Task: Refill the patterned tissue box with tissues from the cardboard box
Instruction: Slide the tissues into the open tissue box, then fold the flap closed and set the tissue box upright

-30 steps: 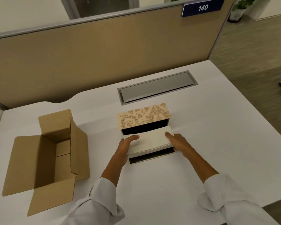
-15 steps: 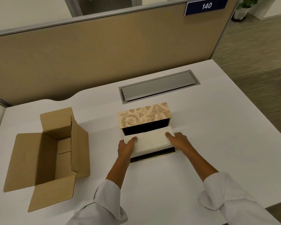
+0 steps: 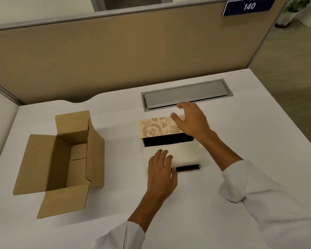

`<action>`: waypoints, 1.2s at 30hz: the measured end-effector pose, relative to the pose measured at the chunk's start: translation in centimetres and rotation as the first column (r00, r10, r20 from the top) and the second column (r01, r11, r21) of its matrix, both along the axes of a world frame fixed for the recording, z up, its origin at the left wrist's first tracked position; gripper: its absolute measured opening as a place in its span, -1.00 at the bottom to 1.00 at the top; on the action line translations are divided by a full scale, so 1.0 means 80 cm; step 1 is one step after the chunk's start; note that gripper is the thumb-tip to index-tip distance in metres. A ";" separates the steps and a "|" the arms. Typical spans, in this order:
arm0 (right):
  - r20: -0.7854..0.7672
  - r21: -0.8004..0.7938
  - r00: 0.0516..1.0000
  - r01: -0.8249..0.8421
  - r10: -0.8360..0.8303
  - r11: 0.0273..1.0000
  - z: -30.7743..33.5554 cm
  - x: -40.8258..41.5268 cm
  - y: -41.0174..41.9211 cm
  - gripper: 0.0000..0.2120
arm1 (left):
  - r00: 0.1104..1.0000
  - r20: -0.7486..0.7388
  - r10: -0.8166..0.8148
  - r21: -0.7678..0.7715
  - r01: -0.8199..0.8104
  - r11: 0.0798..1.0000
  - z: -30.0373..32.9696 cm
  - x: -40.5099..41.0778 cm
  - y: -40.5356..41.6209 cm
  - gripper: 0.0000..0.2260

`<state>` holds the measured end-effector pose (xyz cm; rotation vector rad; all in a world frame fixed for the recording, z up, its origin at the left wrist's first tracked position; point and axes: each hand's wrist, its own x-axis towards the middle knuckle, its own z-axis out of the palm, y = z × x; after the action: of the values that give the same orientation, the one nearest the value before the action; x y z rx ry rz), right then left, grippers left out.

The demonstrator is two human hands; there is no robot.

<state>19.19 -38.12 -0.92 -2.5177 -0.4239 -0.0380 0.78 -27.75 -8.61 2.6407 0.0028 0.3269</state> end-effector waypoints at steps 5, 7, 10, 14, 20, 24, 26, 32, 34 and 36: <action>-0.347 -0.439 0.889 -0.436 0.300 0.785 -0.009 0.056 0.068 -0.32 | 0.920 -0.384 -0.080 0.141 0.144 0.979 -0.018 0.001 -0.027 -0.46; -0.433 -0.449 0.848 -0.497 0.306 0.743 -0.022 0.060 0.069 -0.31 | 0.896 -0.439 -0.070 0.199 0.172 0.965 -0.026 0.001 -0.023 -0.44; -0.375 -0.390 0.862 -0.479 0.340 0.786 -0.027 0.060 0.066 -0.31 | 0.895 -0.442 -0.066 0.212 0.176 0.961 -0.032 0.001 -0.022 -0.42; -0.432 -0.325 0.797 -0.575 0.422 0.751 -0.027 0.053 0.061 -0.35 | 0.905 -0.422 -0.058 0.194 0.153 0.969 -0.035 0.000 -0.024 -0.40; -0.598 -0.150 0.655 -0.657 0.461 0.739 -0.045 0.042 0.047 -0.71 | 0.902 -0.428 -0.053 0.151 0.129 0.980 -0.041 -0.006 -0.025 -0.38; -0.765 -0.145 0.555 -0.642 0.326 0.753 -0.051 0.039 0.046 -0.65 | 0.899 -0.435 -0.045 0.153 0.123 0.981 -0.048 -0.011 -0.027 -0.36; -0.827 -0.179 0.512 -0.632 0.233 0.754 -0.050 0.037 0.049 -0.63 | 0.895 -0.444 -0.053 0.165 0.139 0.976 -0.052 -0.013 -0.026 -0.35; -0.894 -0.213 0.441 -0.576 0.080 0.790 -0.042 0.033 0.060 -0.57 | 0.883 -0.463 -0.077 0.183 0.180 0.967 -0.056 -0.016 -0.022 -0.34; -0.893 -0.232 0.447 -0.563 0.057 0.793 -0.037 0.031 0.063 -0.62 | 0.891 -0.441 -0.108 0.192 0.211 0.958 -0.056 -0.020 -0.017 -0.32; -0.882 -0.265 0.470 -0.560 0.037 0.785 -0.034 0.030 0.066 -0.67 | 0.888 -0.424 -0.178 0.201 0.284 0.938 -0.058 -0.028 -0.002 -0.30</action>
<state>21.62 -32.80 -3.62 -2.4957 -0.5059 1.6320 -1.45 -27.90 -13.28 2.8767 -0.2381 -0.3228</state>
